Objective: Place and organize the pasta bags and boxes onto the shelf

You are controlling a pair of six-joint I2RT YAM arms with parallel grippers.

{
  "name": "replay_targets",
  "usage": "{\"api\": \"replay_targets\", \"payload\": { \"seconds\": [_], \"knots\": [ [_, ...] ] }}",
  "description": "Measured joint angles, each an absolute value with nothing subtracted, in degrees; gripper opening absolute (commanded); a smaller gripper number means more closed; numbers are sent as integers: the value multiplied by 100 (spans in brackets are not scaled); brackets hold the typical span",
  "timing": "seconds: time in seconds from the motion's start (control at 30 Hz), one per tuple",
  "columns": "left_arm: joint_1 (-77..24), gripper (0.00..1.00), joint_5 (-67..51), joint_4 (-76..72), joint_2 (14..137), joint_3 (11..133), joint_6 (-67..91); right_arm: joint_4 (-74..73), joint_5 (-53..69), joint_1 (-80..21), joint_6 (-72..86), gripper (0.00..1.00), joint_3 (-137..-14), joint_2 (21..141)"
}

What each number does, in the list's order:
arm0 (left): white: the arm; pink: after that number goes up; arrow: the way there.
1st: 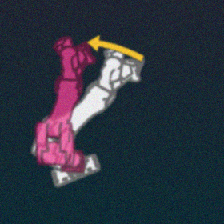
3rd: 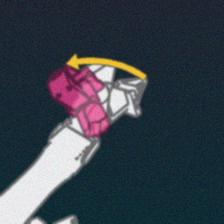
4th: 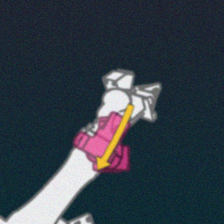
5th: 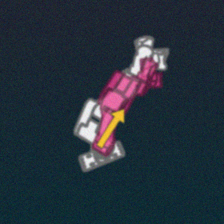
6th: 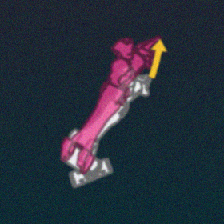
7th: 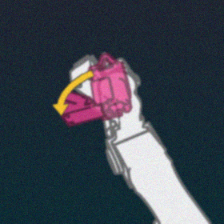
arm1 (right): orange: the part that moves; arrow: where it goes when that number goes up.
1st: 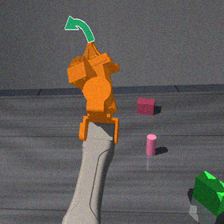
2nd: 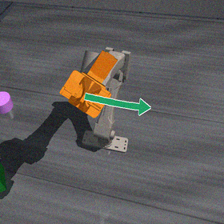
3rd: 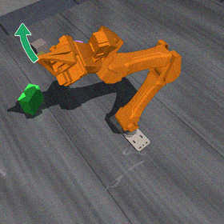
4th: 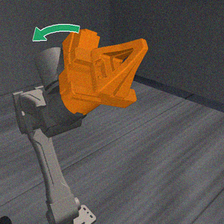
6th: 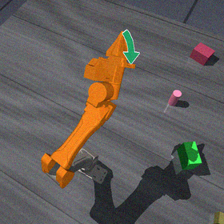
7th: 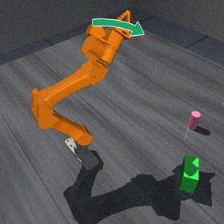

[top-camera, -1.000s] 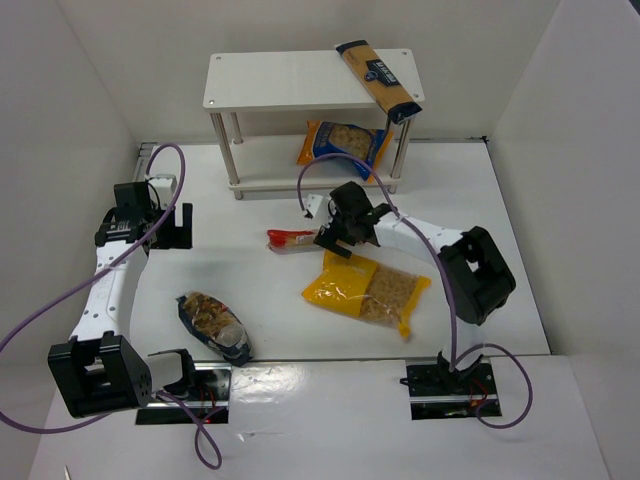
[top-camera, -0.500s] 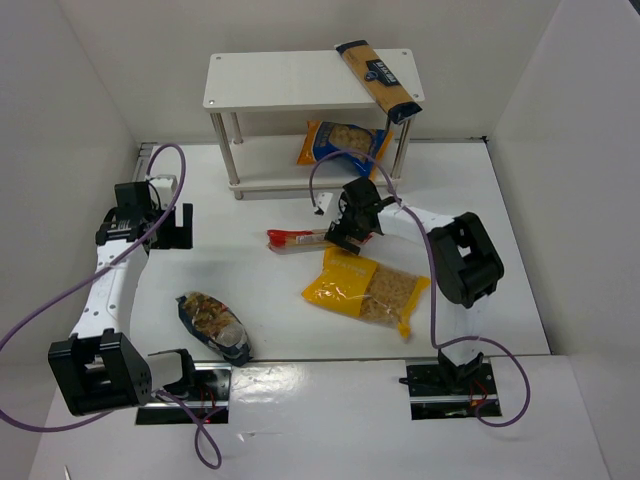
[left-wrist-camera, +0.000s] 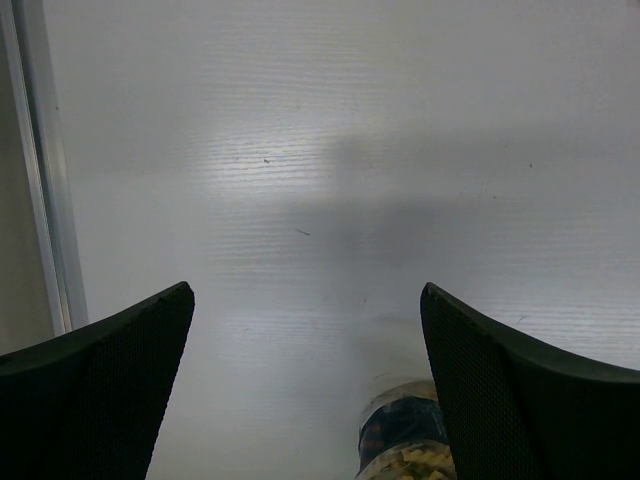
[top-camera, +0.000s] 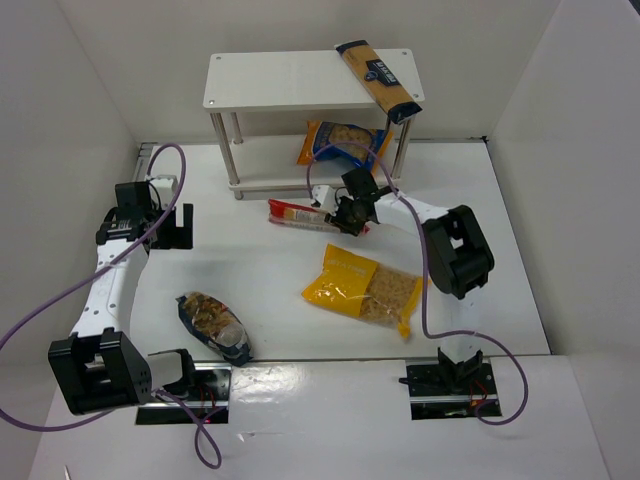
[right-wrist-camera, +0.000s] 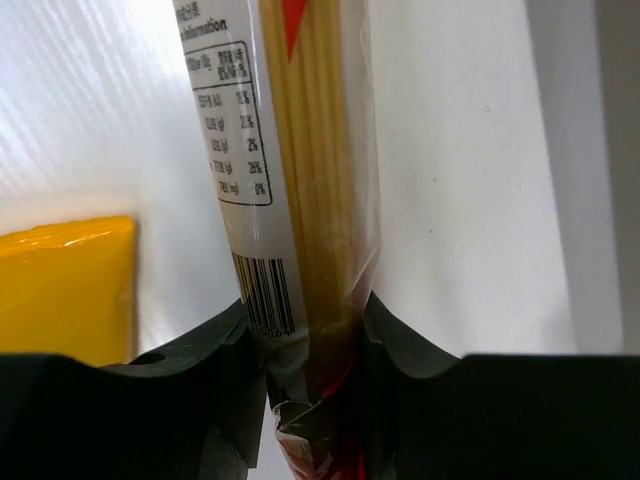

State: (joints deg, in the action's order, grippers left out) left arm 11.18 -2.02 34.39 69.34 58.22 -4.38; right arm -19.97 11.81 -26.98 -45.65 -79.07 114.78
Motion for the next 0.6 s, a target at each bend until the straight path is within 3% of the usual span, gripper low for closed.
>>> {"api": "replay_targets", "payload": {
  "seconds": [0.17, 0.37, 0.6],
  "knots": [
    [1118, 100, -342, 3444, 6932, 5822, -460, -2410, 1288, -2849, -4383, 0, -7625, 10991],
    [1057, 100, -1133, 3607, 6866, 5828, -808, -3048, 1533, -3186, -4036, 0, -7448, 9308],
    [-224, 100, -2285, 3951, 6884, 5970, -1747, -3015, 2154, -3339, -3767, 0, -7443, 7800]
  ]
}}
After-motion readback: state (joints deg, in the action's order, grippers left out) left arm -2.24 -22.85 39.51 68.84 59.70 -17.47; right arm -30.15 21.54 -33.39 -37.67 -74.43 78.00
